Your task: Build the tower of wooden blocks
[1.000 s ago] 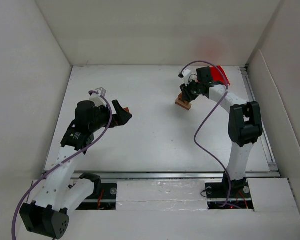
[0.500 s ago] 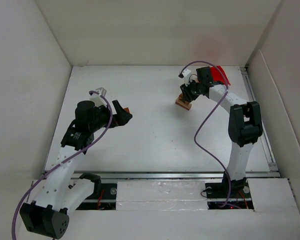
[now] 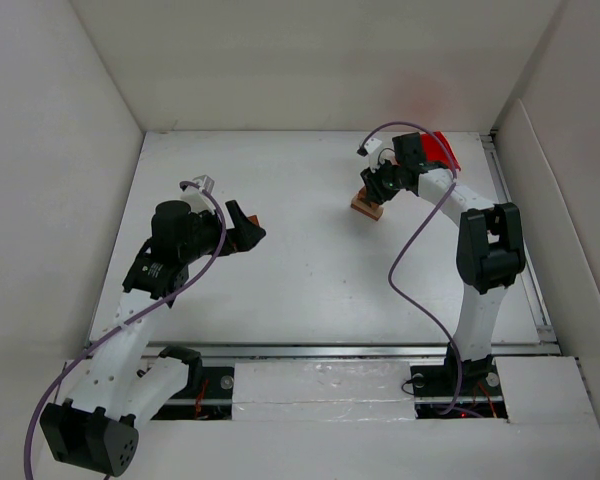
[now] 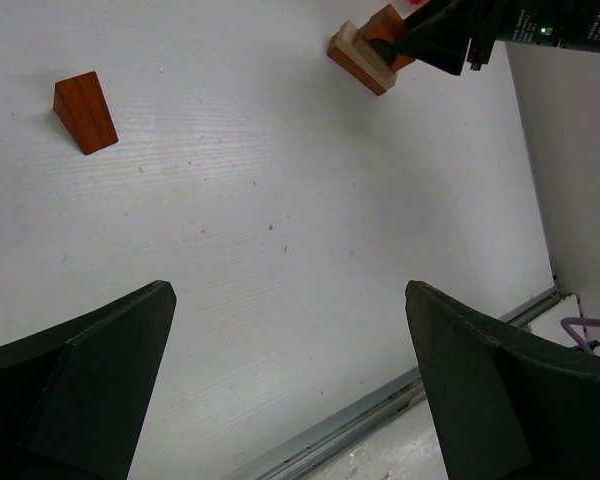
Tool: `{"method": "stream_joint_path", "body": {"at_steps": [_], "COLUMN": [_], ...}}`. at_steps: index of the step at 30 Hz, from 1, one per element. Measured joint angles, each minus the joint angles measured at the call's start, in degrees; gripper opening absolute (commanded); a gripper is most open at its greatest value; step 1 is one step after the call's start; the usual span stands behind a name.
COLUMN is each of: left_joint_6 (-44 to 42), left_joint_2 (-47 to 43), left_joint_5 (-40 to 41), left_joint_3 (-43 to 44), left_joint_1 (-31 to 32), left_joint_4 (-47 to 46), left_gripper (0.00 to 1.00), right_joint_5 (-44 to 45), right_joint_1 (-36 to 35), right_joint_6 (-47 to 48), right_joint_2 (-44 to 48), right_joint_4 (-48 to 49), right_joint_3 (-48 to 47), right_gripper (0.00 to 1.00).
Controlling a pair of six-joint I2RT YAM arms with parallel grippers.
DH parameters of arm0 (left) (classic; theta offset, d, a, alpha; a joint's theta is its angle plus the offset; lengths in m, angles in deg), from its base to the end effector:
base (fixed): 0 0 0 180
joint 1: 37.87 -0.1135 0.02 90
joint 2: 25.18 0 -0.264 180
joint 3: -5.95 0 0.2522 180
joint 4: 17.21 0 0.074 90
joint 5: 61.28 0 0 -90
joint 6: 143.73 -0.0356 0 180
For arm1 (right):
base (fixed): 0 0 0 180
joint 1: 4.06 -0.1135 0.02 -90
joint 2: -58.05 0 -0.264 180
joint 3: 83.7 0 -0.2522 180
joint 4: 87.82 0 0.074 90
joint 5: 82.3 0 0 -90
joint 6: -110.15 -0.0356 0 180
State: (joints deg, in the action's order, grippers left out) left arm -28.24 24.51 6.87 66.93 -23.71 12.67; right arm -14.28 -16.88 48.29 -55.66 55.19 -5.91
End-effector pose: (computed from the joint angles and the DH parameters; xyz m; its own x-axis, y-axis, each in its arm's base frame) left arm 0.1887 -0.0613 0.3301 -0.5239 -0.2798 -0.8045 0.3807 0.7680 -0.5150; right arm 0.4302 0.1116 0.2248 -0.4327 -0.5470 -0.7166 -0.7391 0.6704 -0.0654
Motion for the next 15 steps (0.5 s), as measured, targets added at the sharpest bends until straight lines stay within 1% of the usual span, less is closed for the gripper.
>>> {"method": "stream_joint_path", "body": {"at_steps": [1,3,8,15], "left_joint_6": [0.0,0.0,0.0,0.0], "left_joint_2": [0.0,0.0,0.0,0.1], "left_joint_5": [0.0,-0.2,-0.2,-0.3], "left_joint_3": [0.0,0.0,0.0,0.0], "left_joint_1": [0.0,0.0,0.0,0.0], "left_joint_4": [0.0,0.0,0.0,0.0], "left_gripper": [0.99,0.99,0.99,0.99], "right_joint_5": [0.0,0.1,0.1,0.1], "right_joint_1": [0.0,0.0,0.0,0.0], "right_joint_6": [0.0,0.1,0.1,0.1], "right_joint_2": [0.0,0.0,0.0,0.0], "right_joint_4": [-0.1,-0.3,-0.3,-0.4], "right_joint_3": [0.0,0.0,0.0,0.0], "right_gripper": [0.33,0.37,0.41,0.42]}}
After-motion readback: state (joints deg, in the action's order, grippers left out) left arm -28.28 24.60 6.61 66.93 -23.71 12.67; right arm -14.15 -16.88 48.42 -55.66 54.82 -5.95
